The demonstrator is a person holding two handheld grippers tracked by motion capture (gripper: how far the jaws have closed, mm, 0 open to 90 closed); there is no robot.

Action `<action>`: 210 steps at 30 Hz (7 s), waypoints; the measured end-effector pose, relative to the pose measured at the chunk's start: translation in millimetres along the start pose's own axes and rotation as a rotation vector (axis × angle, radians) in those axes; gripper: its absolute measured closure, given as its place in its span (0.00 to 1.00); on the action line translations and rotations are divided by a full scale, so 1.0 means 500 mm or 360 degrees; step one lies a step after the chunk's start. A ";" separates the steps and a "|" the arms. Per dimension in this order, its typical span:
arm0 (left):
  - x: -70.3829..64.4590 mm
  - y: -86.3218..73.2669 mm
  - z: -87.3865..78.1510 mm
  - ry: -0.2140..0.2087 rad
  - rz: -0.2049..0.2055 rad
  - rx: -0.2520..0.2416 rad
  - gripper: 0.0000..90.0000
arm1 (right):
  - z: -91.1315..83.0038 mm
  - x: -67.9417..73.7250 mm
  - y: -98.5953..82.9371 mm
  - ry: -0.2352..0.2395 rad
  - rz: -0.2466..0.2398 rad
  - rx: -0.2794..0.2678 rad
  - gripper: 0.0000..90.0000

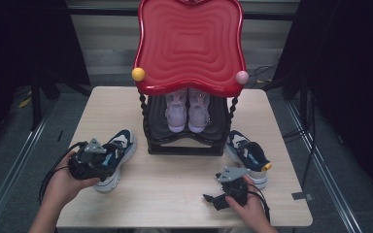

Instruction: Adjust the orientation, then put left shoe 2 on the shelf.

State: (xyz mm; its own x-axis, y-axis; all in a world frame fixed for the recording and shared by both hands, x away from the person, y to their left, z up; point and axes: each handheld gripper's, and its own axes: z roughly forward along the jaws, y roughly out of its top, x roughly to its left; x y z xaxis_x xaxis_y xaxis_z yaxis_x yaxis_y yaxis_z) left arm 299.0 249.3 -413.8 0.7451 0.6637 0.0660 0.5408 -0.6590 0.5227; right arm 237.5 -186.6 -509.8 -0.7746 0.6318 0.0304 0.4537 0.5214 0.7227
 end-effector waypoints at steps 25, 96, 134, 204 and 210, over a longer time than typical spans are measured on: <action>-0.040 0.058 0.045 -0.0175 -0.0137 -0.0076 0.65 | 0.001 0.000 0.001 0.0000 0.0002 0.0004 0.14; -0.089 0.144 0.104 -0.0305 0.0339 0.0565 0.62 | 0.002 0.000 0.002 0.0002 0.0001 0.0004 0.14; -0.112 0.180 0.048 -0.0382 0.0437 0.0650 0.83 | 0.002 -0.001 0.002 0.0000 -0.0006 -0.0002 0.14; -0.125 0.377 -0.258 -0.0265 0.0598 0.0566 0.82 | 0.002 -0.001 0.002 0.0002 -0.0007 0.0006 0.14; -0.128 0.393 -0.274 -0.0246 0.0631 0.0556 0.82 | 0.002 -0.001 0.002 0.0003 -0.0007 0.0006 0.14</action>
State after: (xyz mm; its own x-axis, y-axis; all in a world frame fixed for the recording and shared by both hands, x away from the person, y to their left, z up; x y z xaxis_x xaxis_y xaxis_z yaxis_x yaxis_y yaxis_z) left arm 303.9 125.9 -198.8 0.9525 0.2984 0.0607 0.2849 -0.9437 0.1683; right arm 238.9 -185.9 -509.7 -0.7773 0.6285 0.0282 0.4518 0.5265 0.7202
